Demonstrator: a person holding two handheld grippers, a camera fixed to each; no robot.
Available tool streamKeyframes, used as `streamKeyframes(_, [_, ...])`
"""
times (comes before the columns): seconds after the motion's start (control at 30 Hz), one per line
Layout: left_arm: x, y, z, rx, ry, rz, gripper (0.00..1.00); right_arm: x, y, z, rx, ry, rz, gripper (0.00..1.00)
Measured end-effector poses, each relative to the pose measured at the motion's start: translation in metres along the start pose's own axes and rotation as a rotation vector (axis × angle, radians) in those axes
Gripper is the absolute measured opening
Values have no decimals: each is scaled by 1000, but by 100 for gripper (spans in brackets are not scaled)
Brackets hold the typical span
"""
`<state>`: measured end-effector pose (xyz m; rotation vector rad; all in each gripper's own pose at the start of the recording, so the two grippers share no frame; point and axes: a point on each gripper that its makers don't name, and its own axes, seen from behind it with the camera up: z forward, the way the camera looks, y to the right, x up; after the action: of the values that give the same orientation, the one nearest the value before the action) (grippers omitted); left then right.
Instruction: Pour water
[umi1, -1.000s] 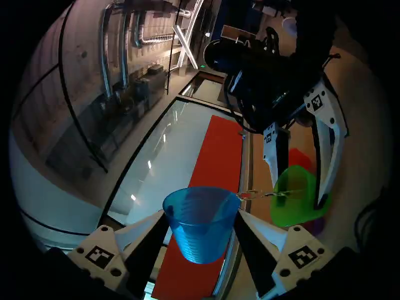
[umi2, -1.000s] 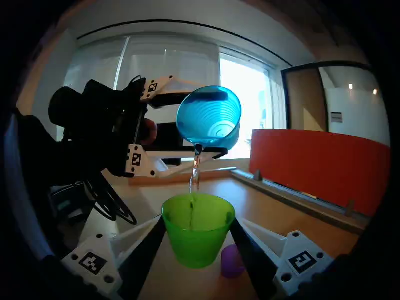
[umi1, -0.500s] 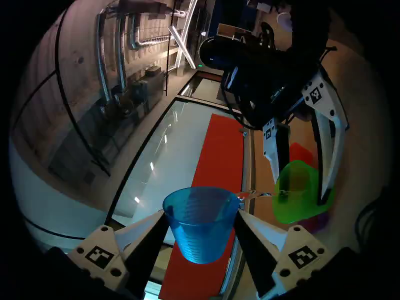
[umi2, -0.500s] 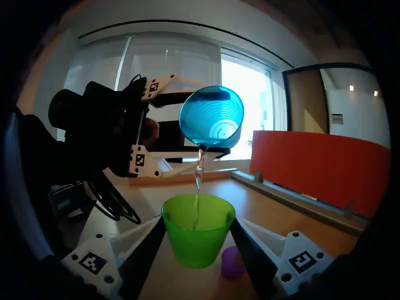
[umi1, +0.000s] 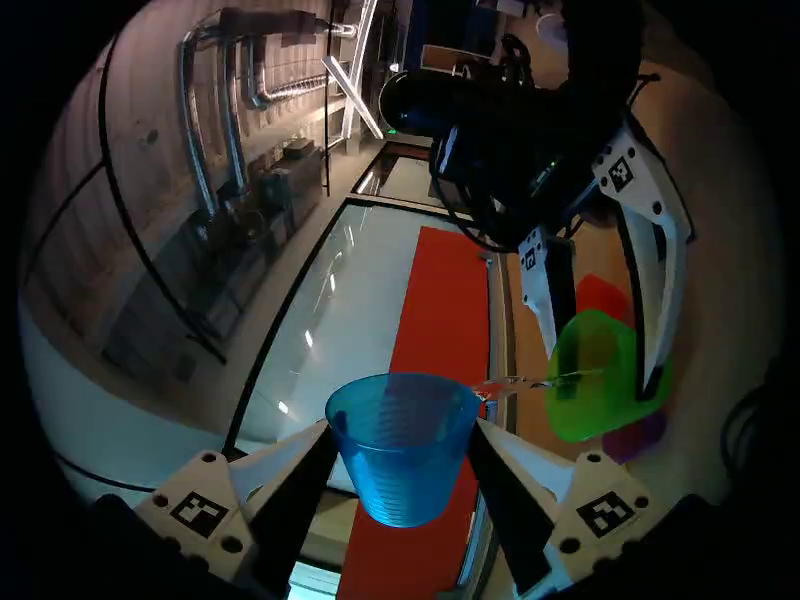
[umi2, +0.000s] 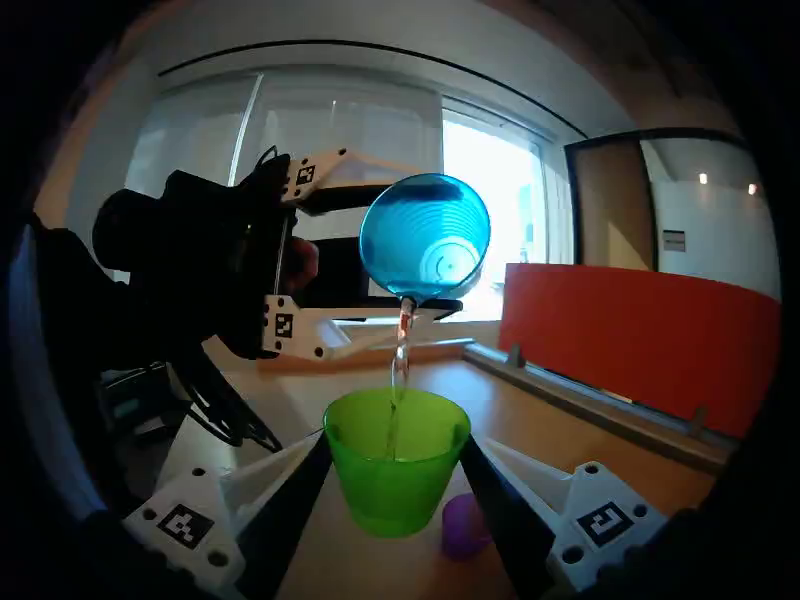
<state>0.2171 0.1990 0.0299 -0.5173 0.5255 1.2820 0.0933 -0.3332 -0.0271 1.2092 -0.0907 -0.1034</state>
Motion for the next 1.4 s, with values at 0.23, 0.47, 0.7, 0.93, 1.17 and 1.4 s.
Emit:
streamKeyframes(0.23, [0,-3,0,6,-1,33,85,0,0,-1,0,1,-3,90])
streamKeyframes(0.47, [0,-4,2,12,-2,67,85,1,0,-1,0,2,-3,90])
streamKeyframes(0.7, [0,-6,2,17,-7,100,85,2,1,0,-1,4,-7,90])
streamKeyframes(0.93, [0,-8,2,27,-10,135,85,3,0,0,1,8,-10,90])
streamKeyframes(1.17, [2,-8,4,33,-9,172,85,5,0,0,0,10,-13,90])
streamKeyframes(1.4, [4,-13,5,45,-8,211,85,7,0,1,-2,14,-14,90])
